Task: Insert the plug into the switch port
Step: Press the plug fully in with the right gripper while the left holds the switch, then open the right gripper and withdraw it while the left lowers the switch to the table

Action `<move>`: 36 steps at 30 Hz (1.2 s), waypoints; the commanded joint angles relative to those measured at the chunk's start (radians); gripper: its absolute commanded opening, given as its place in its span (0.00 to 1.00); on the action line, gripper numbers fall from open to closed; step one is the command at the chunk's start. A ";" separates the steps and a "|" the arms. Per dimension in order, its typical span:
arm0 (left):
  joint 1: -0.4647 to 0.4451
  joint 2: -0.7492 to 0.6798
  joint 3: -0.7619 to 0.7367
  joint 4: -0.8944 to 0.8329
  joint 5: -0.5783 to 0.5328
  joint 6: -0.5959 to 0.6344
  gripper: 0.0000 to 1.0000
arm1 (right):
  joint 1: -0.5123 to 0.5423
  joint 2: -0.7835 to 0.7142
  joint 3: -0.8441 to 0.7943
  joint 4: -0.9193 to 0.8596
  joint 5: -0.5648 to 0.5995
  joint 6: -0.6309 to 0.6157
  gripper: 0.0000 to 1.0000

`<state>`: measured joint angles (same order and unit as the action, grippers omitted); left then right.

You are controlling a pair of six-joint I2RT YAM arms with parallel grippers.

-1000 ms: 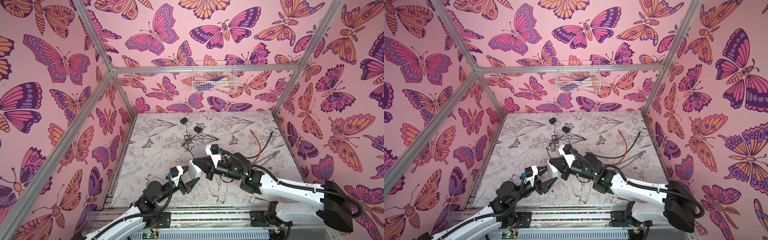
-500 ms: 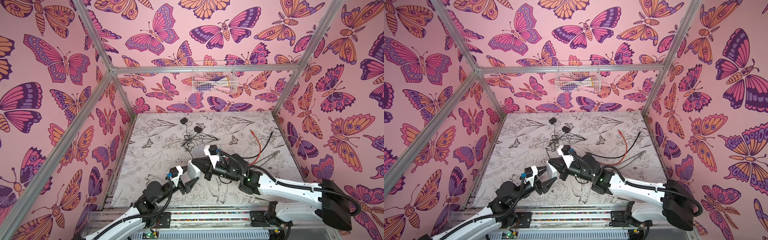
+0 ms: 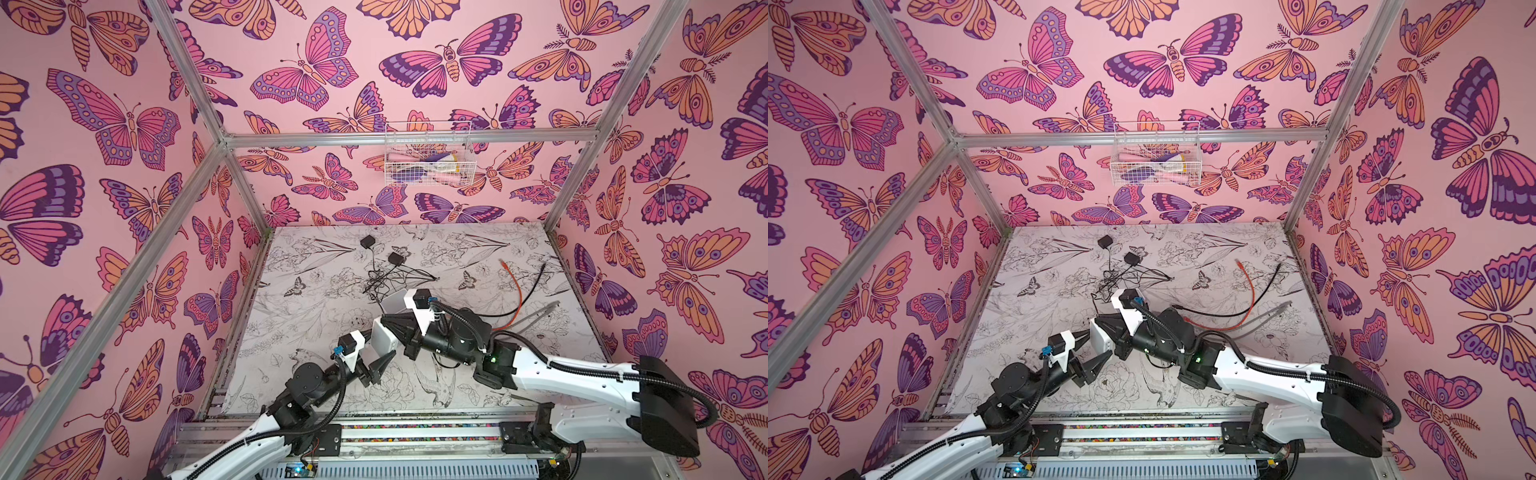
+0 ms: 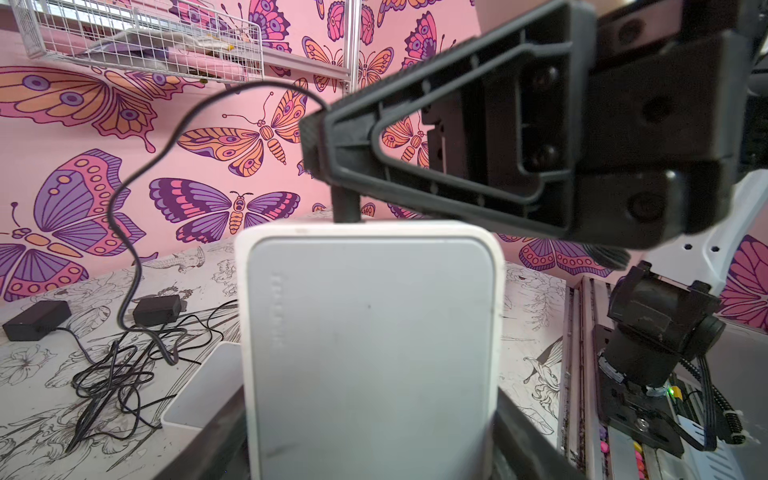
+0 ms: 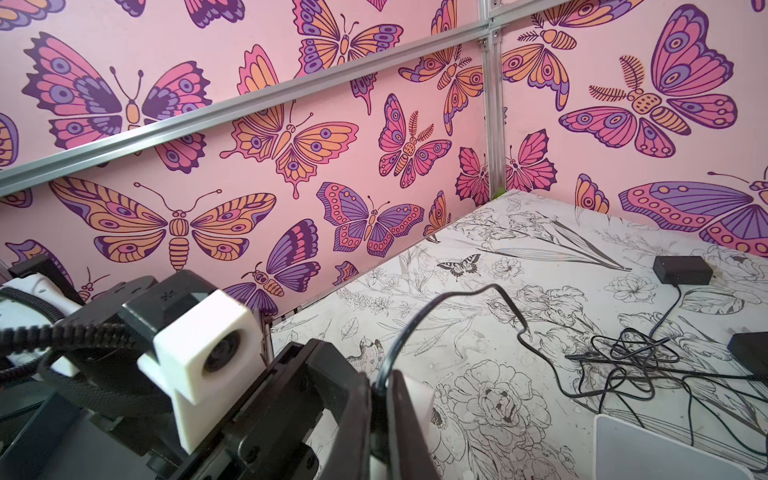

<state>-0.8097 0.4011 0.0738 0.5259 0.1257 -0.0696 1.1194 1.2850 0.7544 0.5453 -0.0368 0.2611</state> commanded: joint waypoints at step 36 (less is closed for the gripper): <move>-0.008 -0.087 -0.101 0.580 -0.063 0.042 0.00 | 0.023 -0.200 0.322 -0.844 -0.128 -0.276 0.72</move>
<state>-0.8139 0.3454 0.0078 0.9546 0.0807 -0.0116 1.1351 1.1217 1.0962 -0.1833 -0.1097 0.0418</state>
